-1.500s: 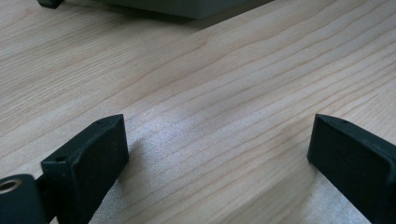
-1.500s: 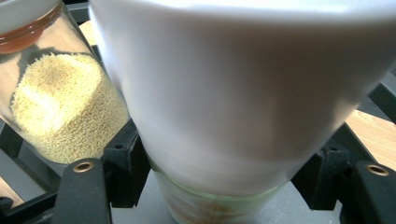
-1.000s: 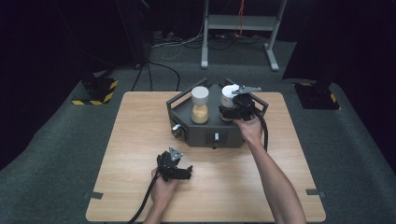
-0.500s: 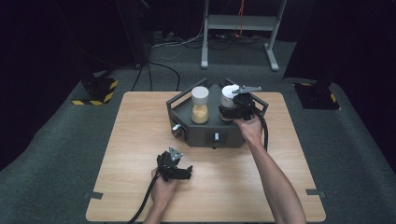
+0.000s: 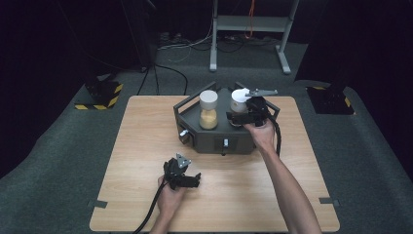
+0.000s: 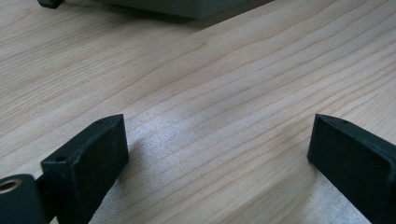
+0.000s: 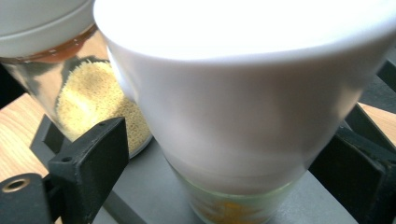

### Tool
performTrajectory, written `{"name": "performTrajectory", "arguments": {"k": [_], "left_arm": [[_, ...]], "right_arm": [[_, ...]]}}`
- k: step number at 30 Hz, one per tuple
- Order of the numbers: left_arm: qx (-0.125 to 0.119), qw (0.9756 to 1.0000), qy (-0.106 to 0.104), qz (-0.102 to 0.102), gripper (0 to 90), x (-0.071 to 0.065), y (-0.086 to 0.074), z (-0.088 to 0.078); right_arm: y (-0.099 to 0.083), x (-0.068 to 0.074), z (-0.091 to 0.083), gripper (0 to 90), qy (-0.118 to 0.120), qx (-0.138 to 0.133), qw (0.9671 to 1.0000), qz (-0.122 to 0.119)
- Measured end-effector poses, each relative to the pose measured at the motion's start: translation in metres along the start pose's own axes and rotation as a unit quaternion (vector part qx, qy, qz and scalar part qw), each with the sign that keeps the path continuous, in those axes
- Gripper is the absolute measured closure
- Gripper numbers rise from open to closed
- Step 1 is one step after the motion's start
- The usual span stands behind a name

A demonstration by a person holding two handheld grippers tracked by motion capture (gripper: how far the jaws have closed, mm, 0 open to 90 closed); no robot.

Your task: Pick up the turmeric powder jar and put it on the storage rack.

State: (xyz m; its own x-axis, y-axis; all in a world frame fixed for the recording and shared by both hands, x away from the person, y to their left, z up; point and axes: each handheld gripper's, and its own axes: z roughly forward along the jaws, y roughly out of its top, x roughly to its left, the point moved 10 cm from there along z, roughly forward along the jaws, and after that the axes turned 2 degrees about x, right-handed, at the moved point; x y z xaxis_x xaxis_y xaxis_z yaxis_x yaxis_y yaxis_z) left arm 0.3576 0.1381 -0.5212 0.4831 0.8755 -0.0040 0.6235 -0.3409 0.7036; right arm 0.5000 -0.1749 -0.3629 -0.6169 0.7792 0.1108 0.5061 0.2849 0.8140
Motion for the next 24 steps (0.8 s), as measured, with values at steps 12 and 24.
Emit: {"name": "performTrajectory", "arguments": {"k": [12,24], "left_arm": [[0.002,1.0000,0.000,0.004,5.0,0.001,0.000,0.000],[0.002,1.0000,0.000,0.004,5.0,0.001,0.000,0.000]], "right_arm": [[-0.008,-0.007,-0.010,6.5,0.010,-0.013,0.9998,0.015],[-0.014,-0.012,-0.024,7.2,0.017,-0.024,0.9994,0.017]]}}
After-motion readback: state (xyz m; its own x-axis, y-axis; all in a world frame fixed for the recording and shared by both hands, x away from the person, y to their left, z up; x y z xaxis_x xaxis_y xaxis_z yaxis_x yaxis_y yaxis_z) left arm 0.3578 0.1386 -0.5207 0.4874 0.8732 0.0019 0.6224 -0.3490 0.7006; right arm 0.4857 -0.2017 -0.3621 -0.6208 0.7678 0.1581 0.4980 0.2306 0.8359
